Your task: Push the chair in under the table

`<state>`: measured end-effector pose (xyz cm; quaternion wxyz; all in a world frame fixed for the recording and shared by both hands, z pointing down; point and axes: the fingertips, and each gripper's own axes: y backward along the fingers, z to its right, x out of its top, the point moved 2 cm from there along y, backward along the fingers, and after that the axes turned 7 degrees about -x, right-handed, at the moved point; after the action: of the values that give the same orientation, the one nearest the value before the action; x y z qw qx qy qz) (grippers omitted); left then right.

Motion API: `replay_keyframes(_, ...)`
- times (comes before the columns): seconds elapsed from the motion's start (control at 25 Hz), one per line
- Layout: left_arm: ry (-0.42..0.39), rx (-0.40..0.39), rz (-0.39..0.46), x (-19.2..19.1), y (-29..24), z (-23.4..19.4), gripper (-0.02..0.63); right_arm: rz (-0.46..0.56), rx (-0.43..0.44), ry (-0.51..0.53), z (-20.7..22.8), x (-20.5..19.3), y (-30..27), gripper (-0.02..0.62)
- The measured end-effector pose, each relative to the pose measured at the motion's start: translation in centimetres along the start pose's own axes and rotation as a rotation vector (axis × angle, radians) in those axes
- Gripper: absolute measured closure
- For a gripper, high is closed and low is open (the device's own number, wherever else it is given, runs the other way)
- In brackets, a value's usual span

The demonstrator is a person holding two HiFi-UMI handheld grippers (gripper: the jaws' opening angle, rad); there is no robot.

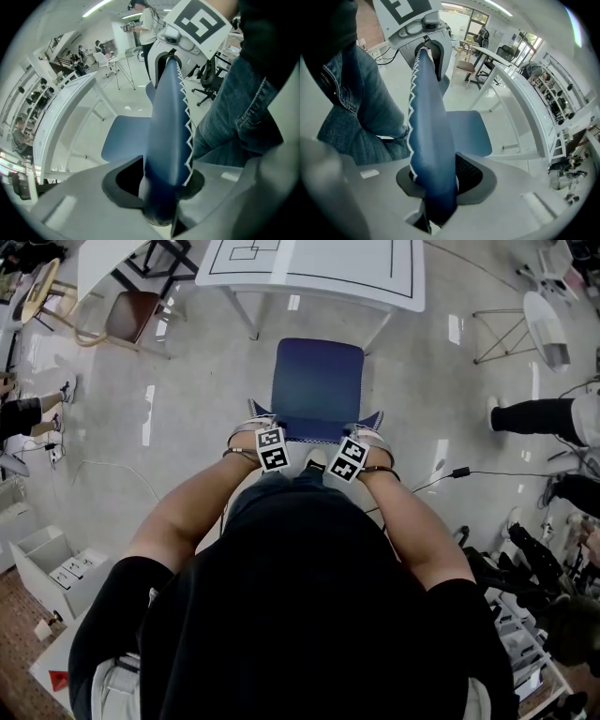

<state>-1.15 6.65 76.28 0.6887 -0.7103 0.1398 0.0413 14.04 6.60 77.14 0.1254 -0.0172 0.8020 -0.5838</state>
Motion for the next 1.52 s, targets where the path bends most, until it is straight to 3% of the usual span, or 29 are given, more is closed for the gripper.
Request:
replay_keyframes(0.28, 0.070, 0.033, 0.004, 0.4, 0.6, -4.5, 0.377, 0.012, -0.014, 0.000, 4.0, 1.0, -0.9, 0.456)
replay_keyframes(1.04, 0.014, -0.007, 0.058, 1.6, 1.6, -17.6, 0.379, -0.042, -0.018, -0.117, 15.8, 4.2, -4.5, 0.440)
replay_keyframes(1.52, -0.011, -0.033, 0.062, 2.4, 2.0, -22.8, 0.379, -0.035, -0.012, -0.150, 20.5, 5.2, -5.8, 0.433)
